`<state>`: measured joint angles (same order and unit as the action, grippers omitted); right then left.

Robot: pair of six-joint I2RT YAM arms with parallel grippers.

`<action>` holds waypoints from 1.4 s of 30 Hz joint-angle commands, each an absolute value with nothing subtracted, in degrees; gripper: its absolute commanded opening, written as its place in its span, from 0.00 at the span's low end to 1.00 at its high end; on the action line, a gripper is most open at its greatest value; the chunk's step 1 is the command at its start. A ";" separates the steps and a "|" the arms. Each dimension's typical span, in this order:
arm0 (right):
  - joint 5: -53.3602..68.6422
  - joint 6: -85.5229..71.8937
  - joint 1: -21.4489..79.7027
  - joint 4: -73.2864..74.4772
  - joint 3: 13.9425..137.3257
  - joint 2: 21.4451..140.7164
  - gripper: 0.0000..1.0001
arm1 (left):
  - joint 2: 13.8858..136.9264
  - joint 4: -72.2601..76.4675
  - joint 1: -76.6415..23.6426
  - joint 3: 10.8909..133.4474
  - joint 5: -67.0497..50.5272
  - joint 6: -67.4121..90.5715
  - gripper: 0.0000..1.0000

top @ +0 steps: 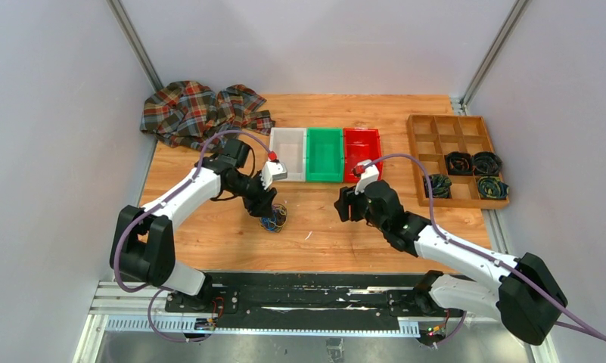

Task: Untangle the cables
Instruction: Untie the cable.

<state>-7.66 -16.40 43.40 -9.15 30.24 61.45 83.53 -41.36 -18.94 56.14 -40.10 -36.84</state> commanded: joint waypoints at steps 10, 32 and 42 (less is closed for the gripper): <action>-6.49 -14.90 45.42 -9.76 32.32 62.08 0.48 | 83.84 -39.09 -20.29 56.60 -37.83 -36.47 0.34; -6.92 -14.41 50.18 -11.72 33.11 62.71 0.50 | 78.95 -45.62 -21.26 58.12 -39.27 -37.35 0.54; -7.73 -14.68 51.11 -11.35 33.14 61.90 0.47 | 88.37 -37.69 -23.05 61.04 -28.98 -32.27 0.58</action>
<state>-6.68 -15.31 49.87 -10.61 31.57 62.65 85.71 -42.02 -22.50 58.48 -33.36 -35.05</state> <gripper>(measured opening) 0.482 0.615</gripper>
